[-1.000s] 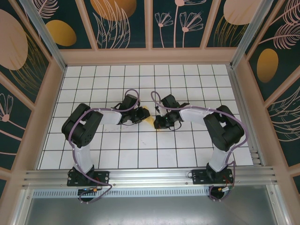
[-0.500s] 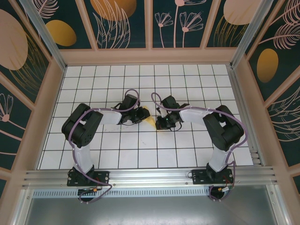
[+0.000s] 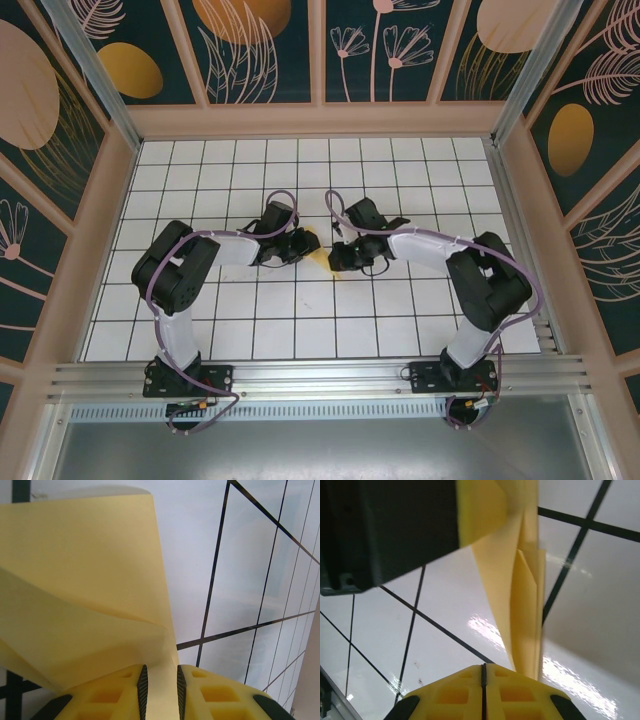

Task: Fold a paper plane with a square sheet of paper (pick it up from the middle)
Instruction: Fold the wing for the fifth time at the center of the table.

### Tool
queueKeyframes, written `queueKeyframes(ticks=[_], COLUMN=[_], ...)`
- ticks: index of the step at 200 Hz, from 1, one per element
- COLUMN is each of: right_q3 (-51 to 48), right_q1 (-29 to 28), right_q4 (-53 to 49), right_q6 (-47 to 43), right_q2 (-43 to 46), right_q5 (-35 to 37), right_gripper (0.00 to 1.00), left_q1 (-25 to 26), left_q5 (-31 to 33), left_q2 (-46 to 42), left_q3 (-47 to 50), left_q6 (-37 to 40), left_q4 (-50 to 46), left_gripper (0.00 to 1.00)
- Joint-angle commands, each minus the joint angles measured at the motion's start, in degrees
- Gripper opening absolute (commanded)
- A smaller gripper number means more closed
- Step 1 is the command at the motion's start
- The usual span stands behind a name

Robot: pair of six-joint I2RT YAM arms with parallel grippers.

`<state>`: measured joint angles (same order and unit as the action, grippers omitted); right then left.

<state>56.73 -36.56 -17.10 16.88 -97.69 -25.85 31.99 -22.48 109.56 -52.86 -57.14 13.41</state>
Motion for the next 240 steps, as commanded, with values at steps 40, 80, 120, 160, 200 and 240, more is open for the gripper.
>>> queueKeyframes(ticks=[40,80,120,160,200,240], right_q3=[6.4,5.3,3.0,1.9,0.5,-1.3], right_q1=[-2.4,-2.4,-1.4,-1.1,-0.9,-0.3], right_q4=[-2.2,-3.4,-3.8,-4.3,-4.5,-5.0], right_q6=[-0.8,-1.1,-1.1,-1.6,-1.9,-1.4], right_q2=[-8.0,-8.8,-9.1,-8.8,-8.0,-7.0], right_q5=[-1.0,1.7,3.4,3.9,3.2,4.9], right_gripper=[0.08,0.08,0.08,0.07,0.07,0.07], left_q1=[-0.4,-0.4,-0.3,-0.4,-0.3,-0.3], left_q5=[7.8,7.8,7.9,7.9,8.0,8.1], left_q2=[5.8,5.7,5.8,5.9,5.9,6.0], left_q3=[1.3,1.3,1.3,1.1,1.1,1.2], left_q6=[2.6,2.8,2.9,2.9,2.9,2.8], left_q4=[-4.4,-4.4,-4.6,-4.5,-4.6,-4.6], left_gripper=[0.26,0.26,0.26,0.26,0.26,0.26])
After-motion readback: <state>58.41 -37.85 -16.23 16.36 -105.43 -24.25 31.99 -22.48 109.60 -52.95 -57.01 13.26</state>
